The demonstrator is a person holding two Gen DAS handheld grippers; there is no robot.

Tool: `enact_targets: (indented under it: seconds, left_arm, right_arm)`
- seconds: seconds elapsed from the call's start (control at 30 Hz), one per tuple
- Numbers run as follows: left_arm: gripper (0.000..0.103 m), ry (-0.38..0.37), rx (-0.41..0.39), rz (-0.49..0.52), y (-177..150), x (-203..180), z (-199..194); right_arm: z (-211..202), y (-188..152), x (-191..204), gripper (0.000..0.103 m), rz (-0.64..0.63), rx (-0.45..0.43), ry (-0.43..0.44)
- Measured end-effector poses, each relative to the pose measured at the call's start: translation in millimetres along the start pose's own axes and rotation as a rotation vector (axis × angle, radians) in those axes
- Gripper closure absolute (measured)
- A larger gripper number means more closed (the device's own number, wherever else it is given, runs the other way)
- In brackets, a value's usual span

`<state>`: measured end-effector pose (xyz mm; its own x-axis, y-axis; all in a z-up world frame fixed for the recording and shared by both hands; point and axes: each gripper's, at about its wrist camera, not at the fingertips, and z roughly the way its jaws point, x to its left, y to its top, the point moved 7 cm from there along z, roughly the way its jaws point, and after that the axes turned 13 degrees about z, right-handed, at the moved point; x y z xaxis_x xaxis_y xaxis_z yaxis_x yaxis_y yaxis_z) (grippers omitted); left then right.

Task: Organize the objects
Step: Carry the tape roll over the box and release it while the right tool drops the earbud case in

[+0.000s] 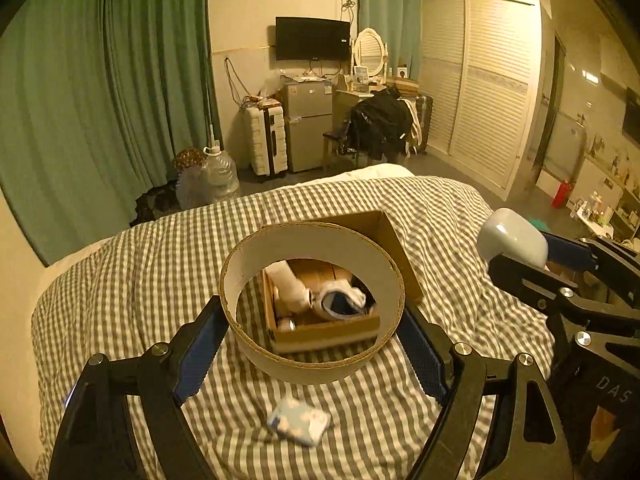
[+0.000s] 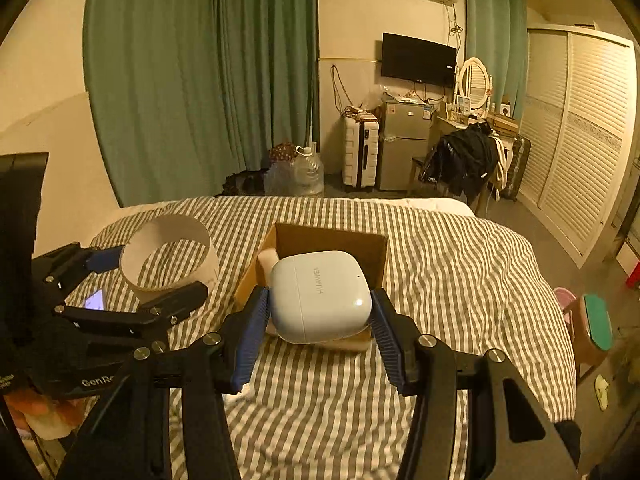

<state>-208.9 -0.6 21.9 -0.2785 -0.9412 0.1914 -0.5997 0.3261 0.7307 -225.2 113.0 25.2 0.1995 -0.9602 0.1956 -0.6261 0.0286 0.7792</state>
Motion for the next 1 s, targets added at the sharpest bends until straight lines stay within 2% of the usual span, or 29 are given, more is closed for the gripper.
enact_targets:
  seconds: [0.13, 0.33, 0.57, 0.63, 0.83, 1.0]
  left_arm:
    - [0.018, 0.014, 0.011, 0.022, 17, 8, 33]
    - [0.018, -0.01, 0.059, 0.022, 28, 24, 111]
    - [0.018, -0.003, 0.167, 0.021, 13, 29, 215]
    - [0.018, -0.015, 0.179, 0.02, 8, 26, 234]
    - [0.018, -0.017, 0.179, 0.035, 2, 15, 261]
    - [0.017, -0.026, 0.176, 0.044, 3, 5, 255]
  right_arm:
    - [36, 21, -2, 0.052, 0.004, 0.023, 0.009]
    - [104, 43, -17, 0.052, 0.028, 0.066, 0.013]
    - [210, 42, -43, 0.052, 0.044, 0.162, -0.008]
    - [235, 38, -51, 0.052, 0.051, 0.183, -0.015]
    - [278, 30, -68, 0.052, 0.064, 0.216, -0.019]
    - [282, 34, -73, 0.052, 0.107, 0.197, 0.003]
